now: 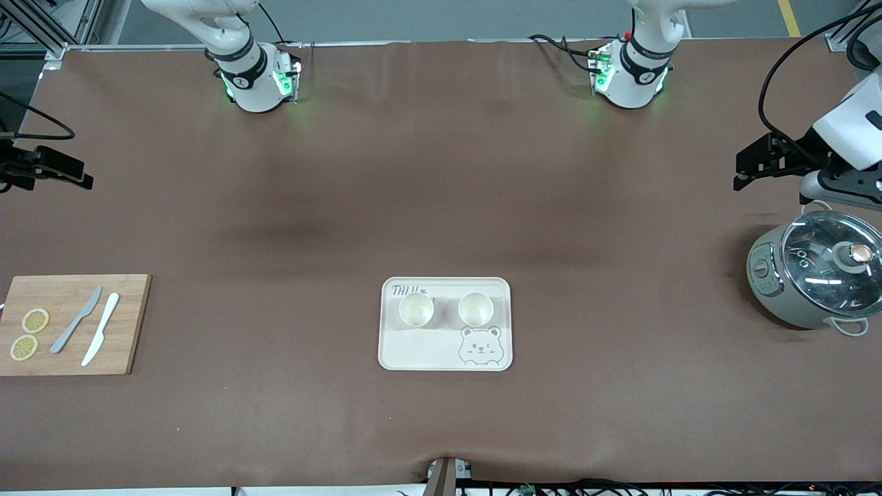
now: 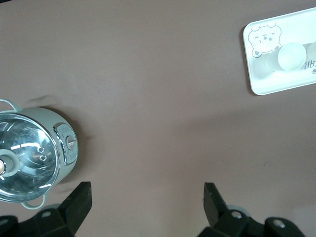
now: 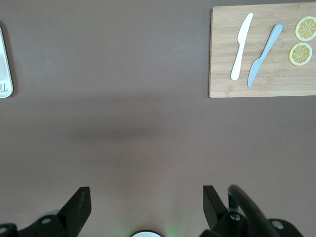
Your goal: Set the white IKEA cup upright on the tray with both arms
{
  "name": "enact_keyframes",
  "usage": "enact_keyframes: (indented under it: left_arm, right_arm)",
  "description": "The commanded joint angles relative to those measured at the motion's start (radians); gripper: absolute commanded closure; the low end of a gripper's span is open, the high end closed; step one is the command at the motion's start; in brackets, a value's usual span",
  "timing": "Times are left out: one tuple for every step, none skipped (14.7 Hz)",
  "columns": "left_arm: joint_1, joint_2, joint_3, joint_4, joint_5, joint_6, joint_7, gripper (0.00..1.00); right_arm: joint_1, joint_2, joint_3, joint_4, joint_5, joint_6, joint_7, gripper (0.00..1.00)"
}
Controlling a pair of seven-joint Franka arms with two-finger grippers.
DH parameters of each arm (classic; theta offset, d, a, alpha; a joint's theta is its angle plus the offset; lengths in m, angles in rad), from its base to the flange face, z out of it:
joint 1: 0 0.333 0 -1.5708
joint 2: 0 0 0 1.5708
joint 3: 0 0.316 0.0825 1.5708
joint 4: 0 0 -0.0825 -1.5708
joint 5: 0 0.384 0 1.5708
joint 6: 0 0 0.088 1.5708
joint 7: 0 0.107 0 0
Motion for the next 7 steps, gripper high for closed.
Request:
enact_keyframes:
  left_arm:
    - [0.003,0.002,-0.008,0.015,0.016,-0.011,0.01,0.0]
    - [0.005,0.002,-0.008,0.015,0.016,-0.011,0.01,0.0]
    - [0.005,0.002,-0.008,0.015,0.014,-0.011,0.01,0.0]
    - [0.005,0.002,-0.008,0.015,0.014,-0.011,0.009,0.0]
    - [0.005,0.002,-0.008,0.015,0.014,-0.011,0.007,0.0]
    - [0.005,0.002,-0.008,0.015,0.014,-0.013,0.006,0.0]
    - [0.005,0.002,-0.008,0.015,0.014,-0.013,0.004,0.0]
  right_arm:
    - [-0.011,-0.019,0.016,-0.019,-0.014,0.009,-0.011,0.0]
    - [-0.011,-0.019,0.016,-0.019,-0.014,0.009,-0.011,0.0]
    - [-0.011,-0.019,0.016,-0.019,-0.014,0.009,-0.011,0.0]
    - [-0.009,-0.019,0.016,-0.019,-0.014,0.01,-0.011,0.0]
    - [-0.009,-0.019,0.016,-0.019,-0.014,0.01,-0.011,0.0]
    - [-0.009,-0.02,0.017,-0.019,-0.012,0.01,-0.011,0.0]
    - [-0.009,-0.019,0.016,-0.019,-0.012,0.01,-0.011,0.0]
